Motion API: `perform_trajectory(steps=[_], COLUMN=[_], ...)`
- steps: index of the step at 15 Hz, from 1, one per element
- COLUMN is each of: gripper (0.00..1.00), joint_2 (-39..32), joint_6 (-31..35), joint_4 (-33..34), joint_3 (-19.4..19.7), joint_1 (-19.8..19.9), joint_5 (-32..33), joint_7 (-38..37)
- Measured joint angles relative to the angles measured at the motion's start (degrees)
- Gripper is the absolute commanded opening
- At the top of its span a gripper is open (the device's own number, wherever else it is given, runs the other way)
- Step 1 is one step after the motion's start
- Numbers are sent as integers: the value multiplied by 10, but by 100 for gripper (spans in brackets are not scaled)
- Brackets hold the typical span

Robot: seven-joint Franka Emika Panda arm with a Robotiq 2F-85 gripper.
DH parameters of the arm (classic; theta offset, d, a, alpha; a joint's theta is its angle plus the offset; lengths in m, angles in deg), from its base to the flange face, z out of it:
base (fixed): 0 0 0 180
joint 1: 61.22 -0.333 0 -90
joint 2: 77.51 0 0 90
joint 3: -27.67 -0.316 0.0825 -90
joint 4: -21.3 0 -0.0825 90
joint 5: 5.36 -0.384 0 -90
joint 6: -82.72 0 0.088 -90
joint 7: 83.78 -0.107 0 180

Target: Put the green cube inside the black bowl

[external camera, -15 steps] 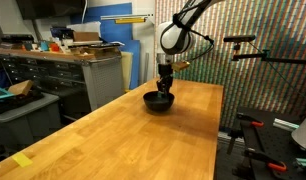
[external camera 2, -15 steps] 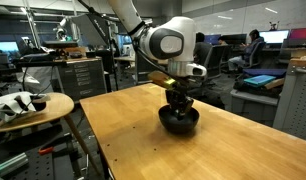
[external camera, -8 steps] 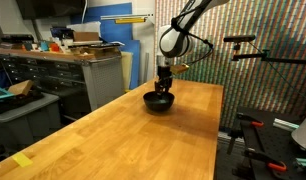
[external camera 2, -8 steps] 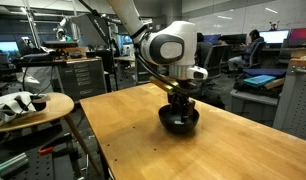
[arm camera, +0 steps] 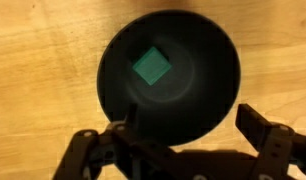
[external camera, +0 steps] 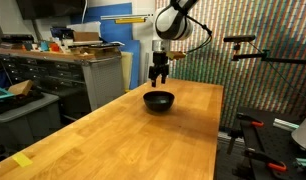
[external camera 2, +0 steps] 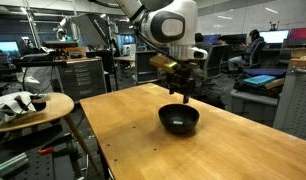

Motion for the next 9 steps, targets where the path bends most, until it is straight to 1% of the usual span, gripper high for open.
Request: perform_trajectory(steps=[3,5,9], gripper=[100,100,100], joint_2=[45,71,82], joint_6=[-108,-157,-170], joint_4=[20,30,29], joint_3=[0,0,0], joint_1=[-1,-1,-1], joint_5=[1,1,1], joint_7=[0,0,0])
